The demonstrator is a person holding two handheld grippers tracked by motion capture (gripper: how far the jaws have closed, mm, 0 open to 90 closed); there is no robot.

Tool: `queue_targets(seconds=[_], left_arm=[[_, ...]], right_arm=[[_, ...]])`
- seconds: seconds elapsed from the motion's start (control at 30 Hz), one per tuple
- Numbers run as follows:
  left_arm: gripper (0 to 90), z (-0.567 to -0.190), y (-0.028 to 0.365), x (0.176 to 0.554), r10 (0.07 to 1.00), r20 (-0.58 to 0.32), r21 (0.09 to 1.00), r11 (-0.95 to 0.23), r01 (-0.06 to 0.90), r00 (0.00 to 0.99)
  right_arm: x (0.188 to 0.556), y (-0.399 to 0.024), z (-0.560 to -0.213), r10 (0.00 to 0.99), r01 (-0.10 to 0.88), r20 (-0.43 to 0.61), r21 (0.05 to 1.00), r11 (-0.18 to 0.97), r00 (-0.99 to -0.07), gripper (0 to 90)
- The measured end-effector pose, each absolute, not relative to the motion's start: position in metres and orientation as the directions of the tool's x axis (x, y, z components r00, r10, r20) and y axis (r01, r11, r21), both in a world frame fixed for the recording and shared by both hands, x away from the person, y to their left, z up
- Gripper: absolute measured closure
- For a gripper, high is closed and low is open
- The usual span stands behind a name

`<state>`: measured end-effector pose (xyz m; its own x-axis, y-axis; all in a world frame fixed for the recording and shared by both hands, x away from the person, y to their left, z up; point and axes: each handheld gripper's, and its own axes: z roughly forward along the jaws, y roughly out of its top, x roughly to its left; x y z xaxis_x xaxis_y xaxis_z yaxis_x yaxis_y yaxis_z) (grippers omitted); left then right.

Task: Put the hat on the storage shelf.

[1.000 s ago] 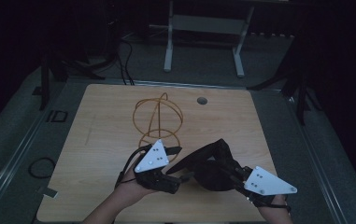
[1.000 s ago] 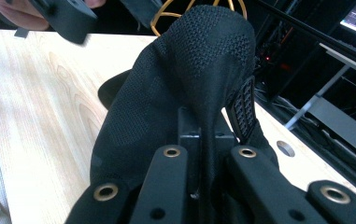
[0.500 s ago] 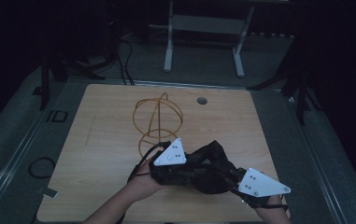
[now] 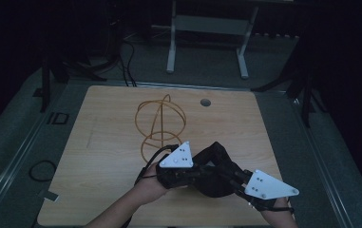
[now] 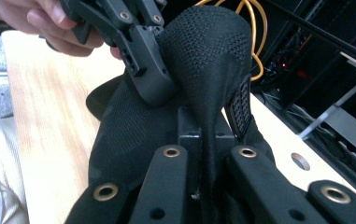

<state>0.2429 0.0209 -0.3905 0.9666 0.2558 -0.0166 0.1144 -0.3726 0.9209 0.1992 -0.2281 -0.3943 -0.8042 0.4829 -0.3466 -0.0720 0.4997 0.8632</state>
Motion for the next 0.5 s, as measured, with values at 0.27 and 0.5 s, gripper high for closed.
queue_targets(seconds=[0.27,0.5], left_arm=[[88.6,-0.388,0.019,0.243,0.256,-0.016,0.915,-0.386,0.118,0.966],[88.7,-0.385,0.018,0.241,0.272,-0.019,0.923,-0.365,0.121,0.962]], right_arm=[[0.199,-0.23,-0.393,0.48,-0.075,-0.35,0.862,0.502,-0.805,87.2],[0.198,-0.242,-0.39,0.514,-0.072,-0.334,0.883,0.463,-0.79,79.0]])
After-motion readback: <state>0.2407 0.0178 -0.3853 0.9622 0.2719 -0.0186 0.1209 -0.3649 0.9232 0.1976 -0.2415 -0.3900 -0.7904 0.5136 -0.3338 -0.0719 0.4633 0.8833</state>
